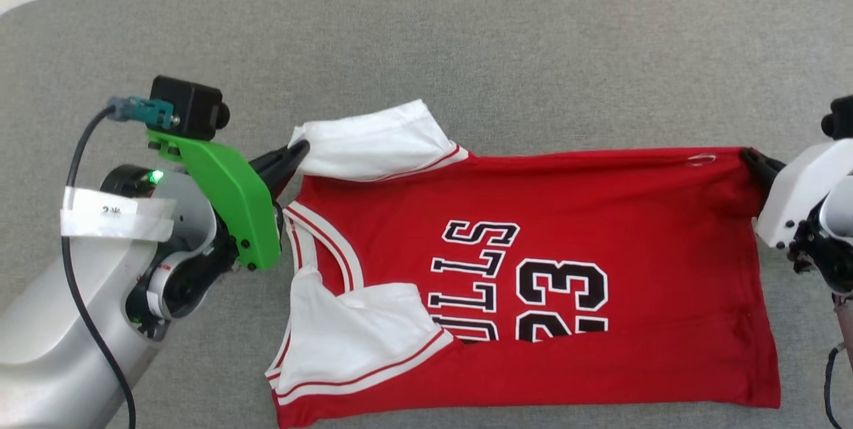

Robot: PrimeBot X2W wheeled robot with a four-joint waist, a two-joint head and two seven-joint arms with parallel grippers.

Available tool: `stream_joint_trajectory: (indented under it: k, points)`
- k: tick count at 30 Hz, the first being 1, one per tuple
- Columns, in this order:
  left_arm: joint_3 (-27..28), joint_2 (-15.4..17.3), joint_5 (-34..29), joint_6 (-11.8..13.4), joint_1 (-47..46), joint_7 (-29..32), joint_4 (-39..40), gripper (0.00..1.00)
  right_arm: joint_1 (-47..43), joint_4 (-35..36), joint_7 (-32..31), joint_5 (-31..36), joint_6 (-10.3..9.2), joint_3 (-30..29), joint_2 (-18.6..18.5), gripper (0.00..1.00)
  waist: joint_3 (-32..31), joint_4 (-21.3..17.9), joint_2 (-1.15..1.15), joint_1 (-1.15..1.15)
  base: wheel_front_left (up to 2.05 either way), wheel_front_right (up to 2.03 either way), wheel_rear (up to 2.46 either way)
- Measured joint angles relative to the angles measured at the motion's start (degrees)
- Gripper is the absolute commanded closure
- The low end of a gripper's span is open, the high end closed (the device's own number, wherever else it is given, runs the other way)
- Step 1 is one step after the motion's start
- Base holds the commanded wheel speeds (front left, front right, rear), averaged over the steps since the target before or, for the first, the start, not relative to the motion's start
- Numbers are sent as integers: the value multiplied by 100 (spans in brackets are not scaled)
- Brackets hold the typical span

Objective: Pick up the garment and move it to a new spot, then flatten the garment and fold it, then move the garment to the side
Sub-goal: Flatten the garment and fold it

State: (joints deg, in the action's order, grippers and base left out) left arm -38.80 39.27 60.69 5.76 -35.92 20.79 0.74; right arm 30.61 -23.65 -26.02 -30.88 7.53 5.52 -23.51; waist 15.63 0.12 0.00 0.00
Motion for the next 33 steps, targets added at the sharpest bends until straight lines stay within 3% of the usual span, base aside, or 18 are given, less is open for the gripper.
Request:
stream_joint_trajectory:
  k: [7,13,23,33]
  points:
    - [31,62,249,65,686,-214,168,100,-869,410,341,-542,0,82,-88,100,-506,-42,0,0,0,0,0]
    - [45,219,397,267,1368,-370,454,100,-1593,777,409,-951,0,160,-226,100,-823,-26,0,0,0,0,0]
    - [-196,320,598,381,2398,-495,534,100,-2366,1143,125,-1379,0,309,-486,100,-1007,-8,0,0,0,0,0]
    - [-455,325,542,374,2622,-486,127,100,-2651,1304,-101,-1349,0,703,-861,100,-992,4,0,0,0,0,0]
